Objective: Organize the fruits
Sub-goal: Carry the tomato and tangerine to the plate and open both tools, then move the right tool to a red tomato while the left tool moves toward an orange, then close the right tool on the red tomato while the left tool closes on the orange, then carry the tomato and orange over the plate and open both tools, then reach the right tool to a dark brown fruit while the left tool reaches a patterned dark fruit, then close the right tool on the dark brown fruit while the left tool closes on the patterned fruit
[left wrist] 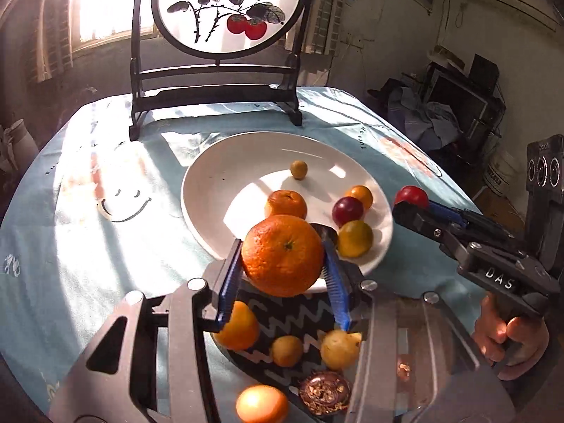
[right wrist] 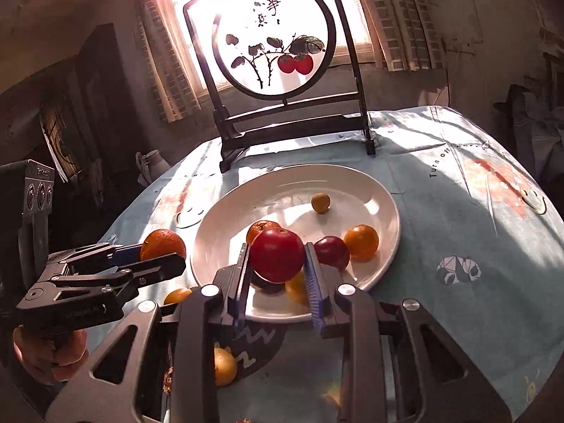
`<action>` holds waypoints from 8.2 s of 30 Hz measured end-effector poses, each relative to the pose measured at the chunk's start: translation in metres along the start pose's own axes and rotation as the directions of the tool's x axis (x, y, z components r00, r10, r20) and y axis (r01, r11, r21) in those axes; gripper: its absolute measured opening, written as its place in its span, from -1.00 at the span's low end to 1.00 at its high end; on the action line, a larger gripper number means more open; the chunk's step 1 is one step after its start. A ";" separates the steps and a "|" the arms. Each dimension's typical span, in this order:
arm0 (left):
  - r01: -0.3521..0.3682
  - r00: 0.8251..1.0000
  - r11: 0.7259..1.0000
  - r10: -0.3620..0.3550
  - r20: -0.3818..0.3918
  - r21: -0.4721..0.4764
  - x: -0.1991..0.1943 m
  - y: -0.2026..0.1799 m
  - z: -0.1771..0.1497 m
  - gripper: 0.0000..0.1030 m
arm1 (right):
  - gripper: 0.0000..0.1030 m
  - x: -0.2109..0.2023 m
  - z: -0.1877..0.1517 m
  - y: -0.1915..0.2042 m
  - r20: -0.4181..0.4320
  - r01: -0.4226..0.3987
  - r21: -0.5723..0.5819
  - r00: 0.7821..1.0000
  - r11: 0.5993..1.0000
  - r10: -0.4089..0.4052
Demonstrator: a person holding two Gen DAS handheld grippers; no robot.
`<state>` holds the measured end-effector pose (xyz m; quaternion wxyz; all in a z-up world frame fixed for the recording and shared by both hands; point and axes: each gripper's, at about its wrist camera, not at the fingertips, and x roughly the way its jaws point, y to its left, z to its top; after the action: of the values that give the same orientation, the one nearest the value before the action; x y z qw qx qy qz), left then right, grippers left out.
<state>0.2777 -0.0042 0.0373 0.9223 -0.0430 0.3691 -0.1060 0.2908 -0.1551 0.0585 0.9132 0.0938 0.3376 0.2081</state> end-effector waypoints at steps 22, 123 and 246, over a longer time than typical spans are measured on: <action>-0.150 0.988 0.989 0.151 0.033 -0.004 0.012 0.014 0.023 0.91 | -0.26 0.029 0.013 0.002 -0.087 -0.017 -0.038 0.996 0.999 0.014; 0.042 0.990 0.989 -0.022 -0.142 0.142 -0.027 0.003 -0.108 -0.24 | -0.41 -0.059 -0.110 -0.028 -0.279 -0.090 0.120 0.953 0.989 0.121; 0.200 0.961 0.978 -0.207 -0.182 -0.057 -0.019 -0.014 -0.106 -0.15 | -0.16 -0.031 -0.095 0.007 -0.334 -0.071 -0.162 0.942 0.984 0.013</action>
<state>0.1886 -0.0139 -0.0246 0.8668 -0.0881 0.4496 -0.1966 0.2047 -0.1598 0.0068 0.8433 -0.0145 0.4652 0.2689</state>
